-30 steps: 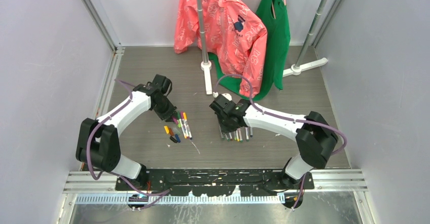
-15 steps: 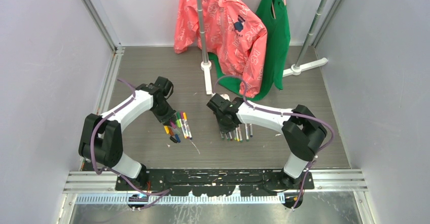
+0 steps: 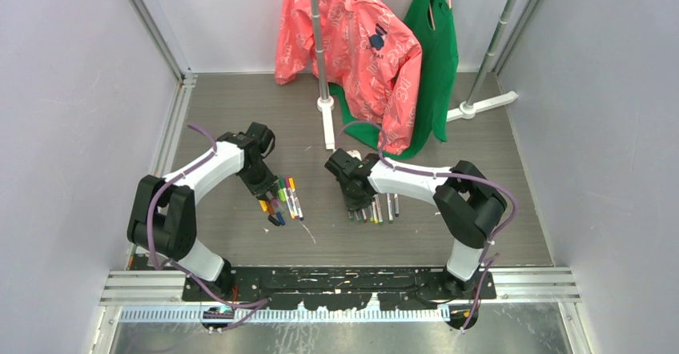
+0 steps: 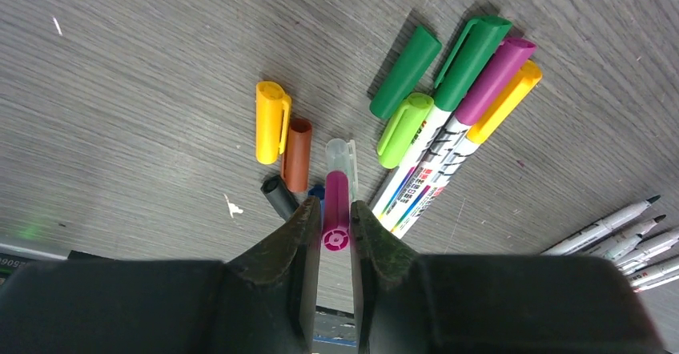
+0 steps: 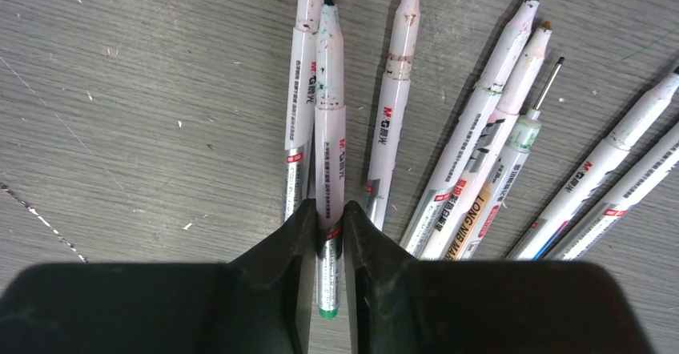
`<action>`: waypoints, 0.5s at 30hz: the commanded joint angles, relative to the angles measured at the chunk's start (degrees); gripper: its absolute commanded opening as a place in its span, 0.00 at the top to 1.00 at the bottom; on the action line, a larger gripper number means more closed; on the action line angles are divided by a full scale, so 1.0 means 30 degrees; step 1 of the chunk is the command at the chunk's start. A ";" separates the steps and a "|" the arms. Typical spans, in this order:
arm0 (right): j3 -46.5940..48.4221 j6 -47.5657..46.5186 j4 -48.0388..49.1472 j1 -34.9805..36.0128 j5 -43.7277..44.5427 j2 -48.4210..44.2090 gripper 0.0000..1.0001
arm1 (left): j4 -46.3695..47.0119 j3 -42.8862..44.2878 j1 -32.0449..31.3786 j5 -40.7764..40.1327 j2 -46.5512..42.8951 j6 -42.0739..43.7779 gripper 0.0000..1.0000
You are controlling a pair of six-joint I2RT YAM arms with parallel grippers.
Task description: Open the pen caps
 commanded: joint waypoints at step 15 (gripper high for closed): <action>0.1124 -0.0181 0.0216 -0.0225 0.0106 0.0000 0.69 | -0.1101 0.0870 -0.0061 -0.0956 0.0021 -0.0257 0.78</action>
